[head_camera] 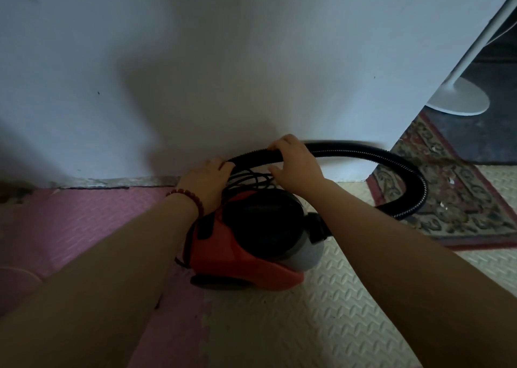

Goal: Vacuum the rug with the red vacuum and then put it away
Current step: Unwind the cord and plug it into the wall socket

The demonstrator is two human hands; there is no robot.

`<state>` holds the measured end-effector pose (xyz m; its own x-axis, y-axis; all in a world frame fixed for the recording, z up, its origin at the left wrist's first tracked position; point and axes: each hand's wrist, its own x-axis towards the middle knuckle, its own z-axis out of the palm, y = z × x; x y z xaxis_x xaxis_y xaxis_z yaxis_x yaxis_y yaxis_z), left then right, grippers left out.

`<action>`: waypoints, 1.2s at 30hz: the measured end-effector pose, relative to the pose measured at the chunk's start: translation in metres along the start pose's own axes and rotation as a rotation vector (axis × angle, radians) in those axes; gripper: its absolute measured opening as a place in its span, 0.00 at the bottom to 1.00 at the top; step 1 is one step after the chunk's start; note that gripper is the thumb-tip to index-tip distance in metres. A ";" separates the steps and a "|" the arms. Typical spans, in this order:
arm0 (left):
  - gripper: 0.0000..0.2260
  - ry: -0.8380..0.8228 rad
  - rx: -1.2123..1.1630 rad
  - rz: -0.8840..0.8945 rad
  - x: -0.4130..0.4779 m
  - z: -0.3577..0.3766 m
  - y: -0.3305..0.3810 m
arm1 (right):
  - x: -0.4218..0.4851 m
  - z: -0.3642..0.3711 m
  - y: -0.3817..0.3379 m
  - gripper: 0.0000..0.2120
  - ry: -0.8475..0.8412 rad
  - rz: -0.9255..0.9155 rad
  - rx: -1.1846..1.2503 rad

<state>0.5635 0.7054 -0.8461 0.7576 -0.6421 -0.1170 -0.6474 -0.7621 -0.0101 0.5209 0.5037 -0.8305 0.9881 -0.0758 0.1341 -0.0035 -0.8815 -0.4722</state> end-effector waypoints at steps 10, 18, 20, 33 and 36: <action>0.13 0.164 -0.173 -0.134 0.006 -0.002 0.012 | 0.007 0.022 -0.005 0.17 -0.299 0.146 0.072; 0.13 0.074 -0.077 -0.075 0.005 0.007 0.012 | 0.014 0.035 -0.010 0.14 -0.514 0.183 -0.001; 0.13 0.076 -0.027 -0.103 0.006 0.009 0.011 | 0.014 0.033 -0.009 0.13 -0.462 0.177 -0.009; 0.15 -0.018 -0.028 -0.039 0.012 -0.013 0.029 | 0.009 0.026 -0.021 0.10 -0.326 0.080 0.223; 0.10 0.043 -0.158 -0.100 0.010 -0.017 0.028 | 0.008 0.020 -0.028 0.08 -0.319 0.081 0.318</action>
<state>0.5548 0.6764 -0.8306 0.8223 -0.5633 -0.0811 -0.5506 -0.8234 0.1373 0.5322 0.5373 -0.8338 0.9848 0.0530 -0.1653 -0.0840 -0.6880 -0.7209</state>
